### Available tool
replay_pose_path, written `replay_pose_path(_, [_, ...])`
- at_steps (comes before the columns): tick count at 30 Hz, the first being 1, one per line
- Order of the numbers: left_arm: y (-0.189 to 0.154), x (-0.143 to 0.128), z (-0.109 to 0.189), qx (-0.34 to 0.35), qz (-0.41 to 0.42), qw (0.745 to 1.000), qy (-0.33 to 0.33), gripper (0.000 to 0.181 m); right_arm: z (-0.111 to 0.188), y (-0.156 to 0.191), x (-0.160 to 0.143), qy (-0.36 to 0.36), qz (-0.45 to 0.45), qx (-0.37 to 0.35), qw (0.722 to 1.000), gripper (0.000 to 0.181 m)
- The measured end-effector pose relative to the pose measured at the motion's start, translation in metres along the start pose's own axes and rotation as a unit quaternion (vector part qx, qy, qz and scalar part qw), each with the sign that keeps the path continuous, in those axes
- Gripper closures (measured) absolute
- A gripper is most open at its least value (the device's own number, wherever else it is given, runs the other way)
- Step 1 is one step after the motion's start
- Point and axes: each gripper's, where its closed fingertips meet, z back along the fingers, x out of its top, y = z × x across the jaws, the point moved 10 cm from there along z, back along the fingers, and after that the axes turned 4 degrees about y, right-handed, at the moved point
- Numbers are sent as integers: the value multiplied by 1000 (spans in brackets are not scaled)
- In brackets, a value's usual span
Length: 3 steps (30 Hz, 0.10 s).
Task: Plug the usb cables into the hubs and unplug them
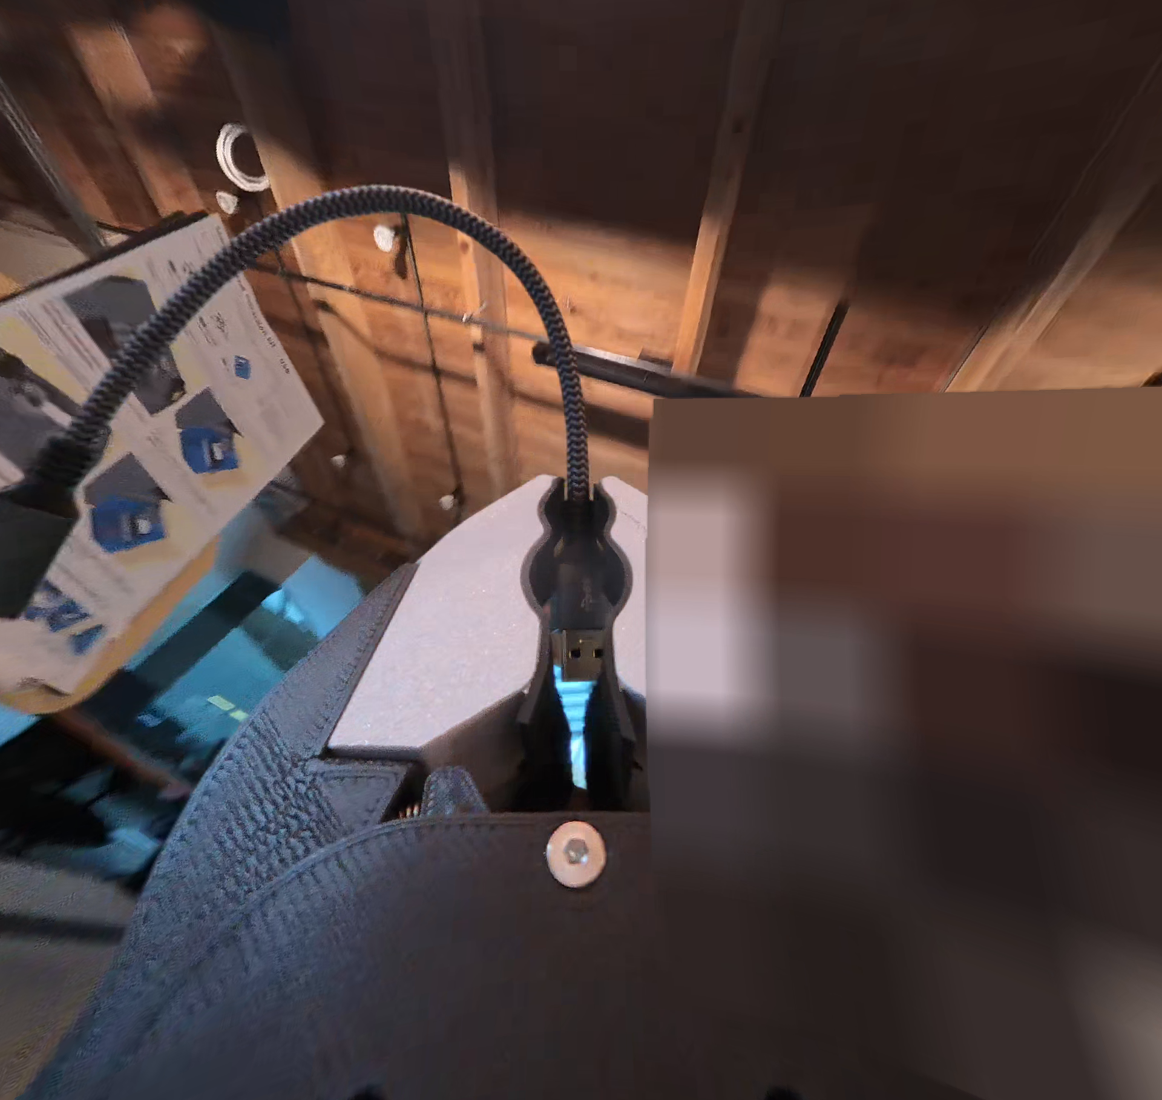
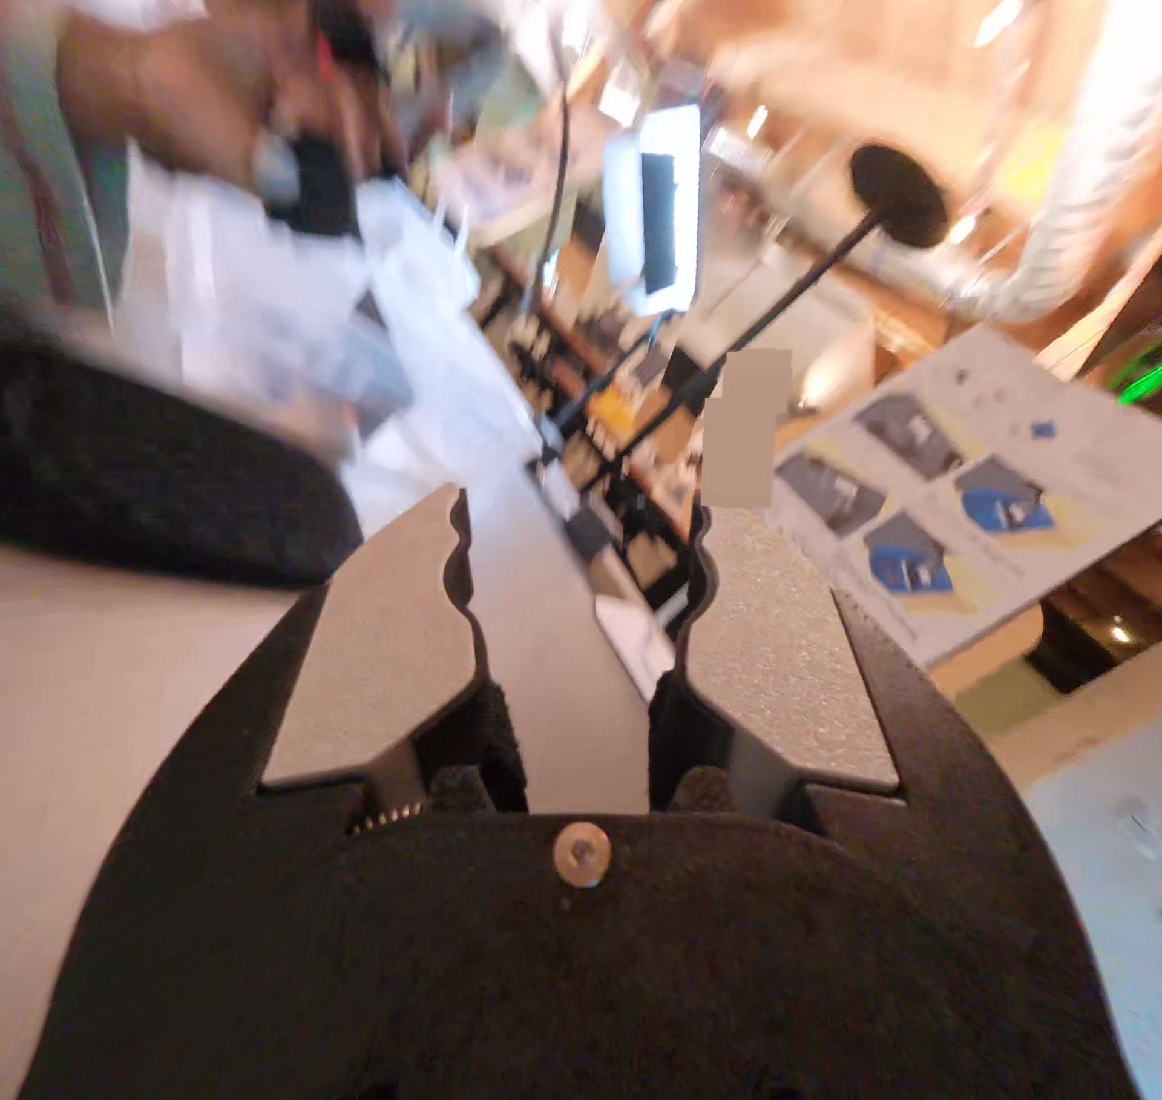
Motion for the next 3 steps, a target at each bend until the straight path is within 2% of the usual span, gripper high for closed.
replay_pose_path(1, [4, -12, -1, 0, 22, 1000, -18, 172, -7, 4, 9, -52, -23, -16, 998, 118])
replay_pose_path(3, [10, -36, -3, 15, 50, 998, -47, 172, -21, 13, 28, -140, -70, -29, 987, 122])
